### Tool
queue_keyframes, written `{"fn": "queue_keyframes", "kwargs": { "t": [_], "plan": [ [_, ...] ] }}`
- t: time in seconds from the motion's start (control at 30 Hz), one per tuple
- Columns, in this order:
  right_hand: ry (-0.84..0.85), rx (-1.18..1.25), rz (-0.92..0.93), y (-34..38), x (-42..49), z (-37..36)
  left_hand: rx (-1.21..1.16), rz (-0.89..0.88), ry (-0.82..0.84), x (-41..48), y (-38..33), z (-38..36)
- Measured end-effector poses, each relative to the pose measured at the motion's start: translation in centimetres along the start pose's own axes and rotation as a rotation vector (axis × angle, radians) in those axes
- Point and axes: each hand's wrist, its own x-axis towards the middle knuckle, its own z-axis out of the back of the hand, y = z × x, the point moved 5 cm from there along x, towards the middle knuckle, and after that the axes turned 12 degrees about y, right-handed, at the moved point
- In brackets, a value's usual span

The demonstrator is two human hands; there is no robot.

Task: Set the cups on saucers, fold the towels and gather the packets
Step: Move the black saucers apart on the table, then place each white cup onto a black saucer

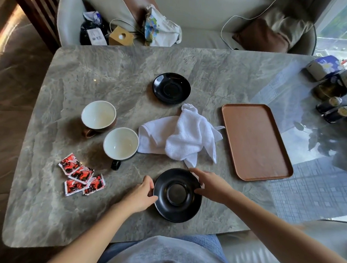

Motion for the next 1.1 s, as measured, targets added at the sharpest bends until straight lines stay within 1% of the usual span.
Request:
{"fn": "queue_keyframes", "kwargs": {
  "t": [0.13,0.23,0.3,0.37,0.4,0.47,0.57,0.7,0.93,1.1],
  "plan": [
    [-0.217,-0.041,0.041,1.3,-0.1,1.9,-0.193,0.051,0.021,-1.0,1.2,1.1],
    [-0.251,-0.001,0.12,3.4,0.9,2.3,-0.419,0.09,0.015,-2.0,2.2,2.0],
    [-0.24,0.029,0.183,5.4,2.0,2.5,-0.631,0.092,-0.053,-2.8,3.0,2.7],
    [-0.267,0.072,0.251,7.8,2.9,3.0,-0.842,0.085,-0.169,-3.7,3.9,3.5],
    [-0.297,0.095,0.288,9.1,3.3,3.3,-0.924,0.077,-0.24,-4.1,4.4,3.9],
    [-0.363,0.14,0.344,11.5,4.3,3.9,-1.012,0.049,-0.373,-4.6,5.3,4.8],
    [-0.4,0.189,0.353,14.4,6.3,5.0,-1.07,0.002,-0.483,-4.9,5.8,6.0],
    [-0.324,0.147,0.377,17.2,9.6,6.5,-1.097,-0.009,-0.532,-4.7,5.6,7.0],
    [-0.152,0.142,0.252,18.6,13.9,7.0,-1.167,-0.013,-0.461,-3.9,5.3,6.7],
    [-0.074,0.164,0.209,18.5,15.5,6.7,-1.064,-0.027,-0.392,-3.4,5.3,7.0]
  ]
}}
